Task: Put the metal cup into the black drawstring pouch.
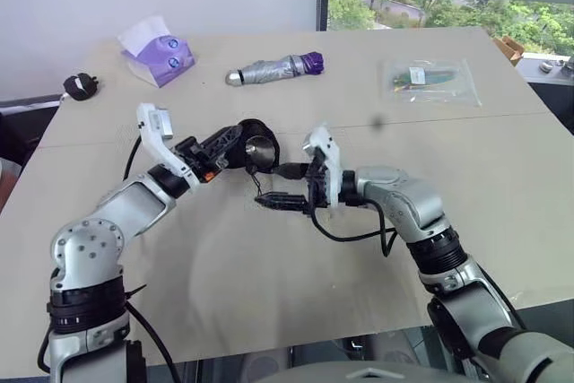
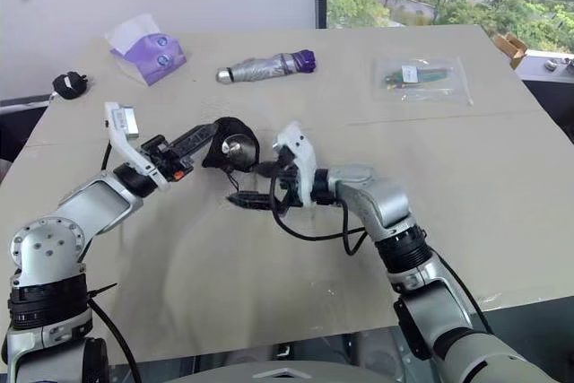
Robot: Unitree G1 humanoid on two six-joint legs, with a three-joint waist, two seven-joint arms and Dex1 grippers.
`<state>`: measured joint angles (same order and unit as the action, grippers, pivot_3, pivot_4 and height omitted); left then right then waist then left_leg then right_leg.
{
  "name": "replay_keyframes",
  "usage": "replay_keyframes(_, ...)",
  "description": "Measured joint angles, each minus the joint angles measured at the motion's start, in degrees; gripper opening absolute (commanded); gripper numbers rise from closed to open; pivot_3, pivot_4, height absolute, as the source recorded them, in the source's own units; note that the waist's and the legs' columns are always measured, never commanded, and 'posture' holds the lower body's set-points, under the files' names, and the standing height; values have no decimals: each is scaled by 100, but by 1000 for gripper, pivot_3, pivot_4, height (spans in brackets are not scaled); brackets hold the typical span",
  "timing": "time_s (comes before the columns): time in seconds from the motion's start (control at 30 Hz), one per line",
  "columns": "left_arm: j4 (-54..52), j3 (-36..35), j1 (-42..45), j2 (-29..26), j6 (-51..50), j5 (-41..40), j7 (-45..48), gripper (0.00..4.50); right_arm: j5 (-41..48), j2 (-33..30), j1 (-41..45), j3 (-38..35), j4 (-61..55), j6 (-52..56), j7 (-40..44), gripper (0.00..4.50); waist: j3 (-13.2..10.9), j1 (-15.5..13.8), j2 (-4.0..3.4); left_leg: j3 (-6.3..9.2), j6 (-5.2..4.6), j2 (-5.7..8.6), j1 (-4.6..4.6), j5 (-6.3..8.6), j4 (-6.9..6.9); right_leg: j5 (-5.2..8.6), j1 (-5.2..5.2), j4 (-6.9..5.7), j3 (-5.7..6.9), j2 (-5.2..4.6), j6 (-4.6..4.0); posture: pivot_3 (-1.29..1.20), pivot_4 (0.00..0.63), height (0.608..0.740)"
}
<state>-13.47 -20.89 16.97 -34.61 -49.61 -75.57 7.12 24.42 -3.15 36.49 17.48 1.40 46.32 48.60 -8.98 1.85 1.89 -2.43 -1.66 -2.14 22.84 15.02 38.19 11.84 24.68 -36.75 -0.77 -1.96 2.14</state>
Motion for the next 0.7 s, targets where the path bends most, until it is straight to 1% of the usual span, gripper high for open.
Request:
replay_keyframes(0.13, -122, -13, 81, 0, 0, 8, -204, 0, 52, -108, -3, 54, 0, 223, 11, 4458, 0, -2, 0, -2, 0, 1, 1, 0, 0, 0, 0, 2, -2, -2, 0, 0, 150, 740)
replay_keyframes(0.23, -124, -74, 82, 0, 0, 9, -263, 0, 3, -48, -8, 76, 89, 129, -18, 4458, 1, 6, 1, -3, 0, 1, 0, 0, 0, 0, 0, 1, -2, 0, 0, 0, 150, 740)
replay_keyframes(0.33, -133, -87, 85, 2, 0, 10, -305, 0, -163, 323, 10, 230, 557, -234, -90, 4458, 1, 31, 1, -2, 0, 1, -1, 0, -1, 0, 1, -1, -1, 8, 0, 0, 150, 740)
replay_keyframes(0.4, -172, -93, 89, 8, -1, 12, -332, 0, -367, 744, 215, 270, 1237, -696, -256, 4458, -1, 40, 0, -1, 1, 0, 0, 0, -2, 0, 2, 0, -4, 13, 0, 0, 150, 740)
replay_keyframes(0.43, -172, -94, 90, 8, -1, 13, -337, 0, -406, 843, 278, 269, 1391, -817, -287, 4458, -1, 38, 1, 0, 1, -1, -1, 0, -1, 0, 1, -1, -3, 13, 0, 0, 150, 740)
replay_keyframes(0.47, -175, -96, 90, 8, -1, 15, -345, 0, -474, 1041, 422, 211, 1733, -1052, -364, 4222, -1, 36, 1, 0, 1, -1, 0, 0, -1, 0, 1, 0, -4, 11, 0, 0, 150, 740)
replay_keyframes(0.5, -184, -79, 103, 24, -2, 17, -349, 0, -499, 1069, 510, 216, 1938, -1246, -412, 3962, -1, 31, 1, 1, 1, -2, 0, 0, -2, 0, 0, 1, -3, 7, 0, 0, 150, 740)
replay_keyframes(0.53, -190, -92, 100, 23, -2, 20, -351, 0, -544, 1068, 551, 156, 2133, -1431, -450, 3811, 0, 4, 3, 4, 1, 1, 1, 0, -1, 0, -2, 2, 0, 1, 0, 0, 150, 740)
replay_keyframes(0.57, -190, -104, 97, 22, -2, 24, -352, 0, -558, 1068, 562, 131, 2222, -1512, -473, 3288, 1, -5, 4, 3, 1, 2, 2, 0, -1, 0, -2, 4, 0, 0, 0, 0, 150, 740)
replay_keyframes(0.6, -190, -115, 96, 20, -2, 37, -353, 0, -622, 1068, 564, 52, 2425, -1675, -540, 2977, 1, -19, 5, 2, 1, 4, 7, 0, 0, 0, -1, 9, -1, -4, 0, 0, 150, 740)
replay_keyframes(0.63, -190, -133, 77, 18, -2, 47, -352, 0, -724, 1065, 563, 20, 2610, -1917, -564, 2447, 0, -16, 5, -4, 1, 4, 8, 0, 0, 0, 0, 12, -6, -5, 0, 0, 150, 740)
replay_keyframes(0.67, -190, -144, 67, 18, -2, 57, -352, 0, -749, 1065, 564, 18, 2629, -1995, -564, 2183, -1, -9, 5, -5, 1, 4, 9, 0, 0, -1, 0, 12, -7, -6, 0, 0, 150, 740)
replay_keyframes(0.7, -194, -167, 38, 18, 1, 60, -348, 0, -800, 1058, 563, 34, 2627, -2104, -532, 1591, 0, 0, 6, -4, 1, 3, 8, 0, -1, -1, 0, 12, -5, -6, 1, 0, 150, 740)
